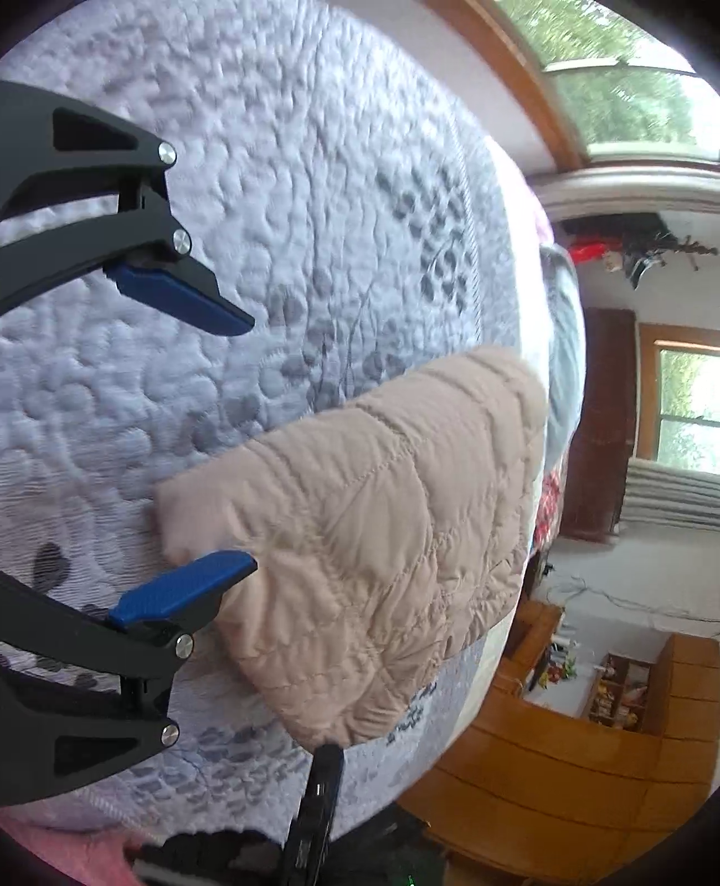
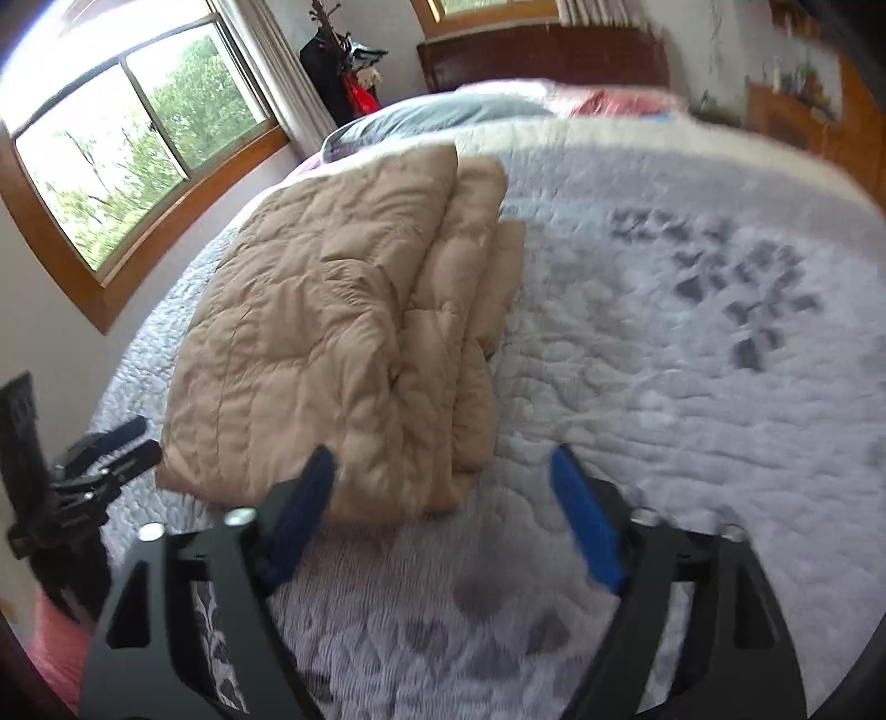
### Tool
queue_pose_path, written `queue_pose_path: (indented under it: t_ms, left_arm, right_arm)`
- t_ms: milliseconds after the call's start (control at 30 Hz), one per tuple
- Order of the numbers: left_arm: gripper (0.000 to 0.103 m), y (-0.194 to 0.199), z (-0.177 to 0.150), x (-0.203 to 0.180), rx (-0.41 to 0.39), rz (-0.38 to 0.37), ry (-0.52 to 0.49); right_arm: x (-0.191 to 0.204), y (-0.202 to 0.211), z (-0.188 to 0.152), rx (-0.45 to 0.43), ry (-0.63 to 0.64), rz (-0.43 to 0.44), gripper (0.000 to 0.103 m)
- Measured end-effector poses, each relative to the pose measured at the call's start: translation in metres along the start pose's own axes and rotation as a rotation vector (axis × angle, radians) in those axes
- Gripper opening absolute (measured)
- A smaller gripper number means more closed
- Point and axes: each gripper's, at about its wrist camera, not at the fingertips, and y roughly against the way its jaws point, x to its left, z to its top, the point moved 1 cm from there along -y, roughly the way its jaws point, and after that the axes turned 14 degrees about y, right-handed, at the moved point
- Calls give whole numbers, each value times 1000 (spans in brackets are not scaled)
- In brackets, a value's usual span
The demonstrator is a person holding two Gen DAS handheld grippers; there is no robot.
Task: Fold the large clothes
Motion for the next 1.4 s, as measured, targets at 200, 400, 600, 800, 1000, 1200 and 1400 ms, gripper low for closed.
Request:
queue_pose_path:
  t_ms: [200,400,600,800,1000,1200,1400]
  left_arm:
    - [98,36,-23,-10,-36,36,10]
    - [99,68,-38,-23,-77,92,1]
    - [99,97,-51,-30,-125,105,-3]
    - [99,120,-60,-27,-160,99,22]
    - [99,137,-67,-26,-185,104,24]
    - [99,148,-75,-29,-193,103,12]
    - [99,159,-82,-30,-211,107,4]
  right_arm:
    - [37,41,-26,-37,52,-38,97]
    - [72,70,-41,-72,83,-107,98]
    - [94,89,-53,-89,106,-133,99]
    - [103,103,-60,-101,94,-123,99]
    - [107,116,-64,-116,84,-137,99]
    - [114,125,-70,-125,92,-152,99]
    - [119,131,-75,-133,94,-155,99]
